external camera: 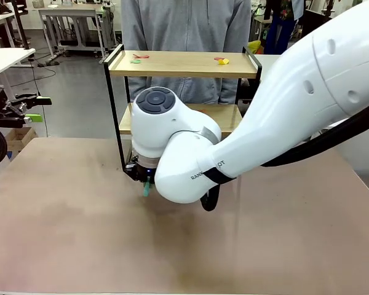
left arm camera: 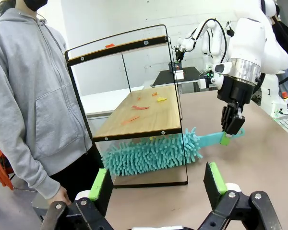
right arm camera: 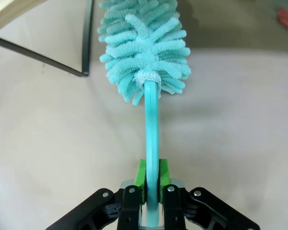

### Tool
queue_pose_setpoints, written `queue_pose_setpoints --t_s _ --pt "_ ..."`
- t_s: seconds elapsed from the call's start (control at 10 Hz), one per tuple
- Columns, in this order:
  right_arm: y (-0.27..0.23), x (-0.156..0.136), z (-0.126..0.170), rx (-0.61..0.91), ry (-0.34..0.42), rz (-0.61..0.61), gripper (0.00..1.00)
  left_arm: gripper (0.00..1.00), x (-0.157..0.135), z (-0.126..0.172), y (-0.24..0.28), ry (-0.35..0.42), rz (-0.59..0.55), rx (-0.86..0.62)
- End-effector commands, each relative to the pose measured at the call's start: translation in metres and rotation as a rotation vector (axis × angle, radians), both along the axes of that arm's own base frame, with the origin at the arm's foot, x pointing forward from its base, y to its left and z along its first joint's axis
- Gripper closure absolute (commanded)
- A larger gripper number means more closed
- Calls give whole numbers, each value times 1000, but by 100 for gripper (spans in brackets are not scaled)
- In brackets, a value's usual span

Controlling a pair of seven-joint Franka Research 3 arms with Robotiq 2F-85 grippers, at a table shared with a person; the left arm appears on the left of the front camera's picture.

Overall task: Clean the shelf.
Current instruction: Clean the specific section of the Shelf indicated by the human with the Duster.

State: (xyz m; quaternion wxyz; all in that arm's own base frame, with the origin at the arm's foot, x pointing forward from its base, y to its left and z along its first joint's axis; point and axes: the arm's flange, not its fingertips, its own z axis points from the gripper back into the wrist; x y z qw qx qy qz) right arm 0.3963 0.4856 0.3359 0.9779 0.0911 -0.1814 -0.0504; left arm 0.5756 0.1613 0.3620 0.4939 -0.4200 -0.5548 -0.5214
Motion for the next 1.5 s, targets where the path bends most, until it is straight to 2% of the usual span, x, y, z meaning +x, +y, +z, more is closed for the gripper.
queue_pose_setpoints --t_s 0.0,0.4,0.9,1.3,1.4 --pt "-36 -12 8 27 -2 -12 87 0 -2 2 -3 -6 3 6" --pt "-97 -22 18 9 5 -57 87 0 -2 2 -3 -6 3 6" --pt "-161 -28 17 -57 95 -143 87 0 -2 2 -3 -6 3 6" --pt "-199 -32 22 -135 131 -245 87 0 -2 2 -3 -6 3 6" --pt "-205 -35 24 -158 121 -270 87 0 -2 2 -3 -6 3 6"
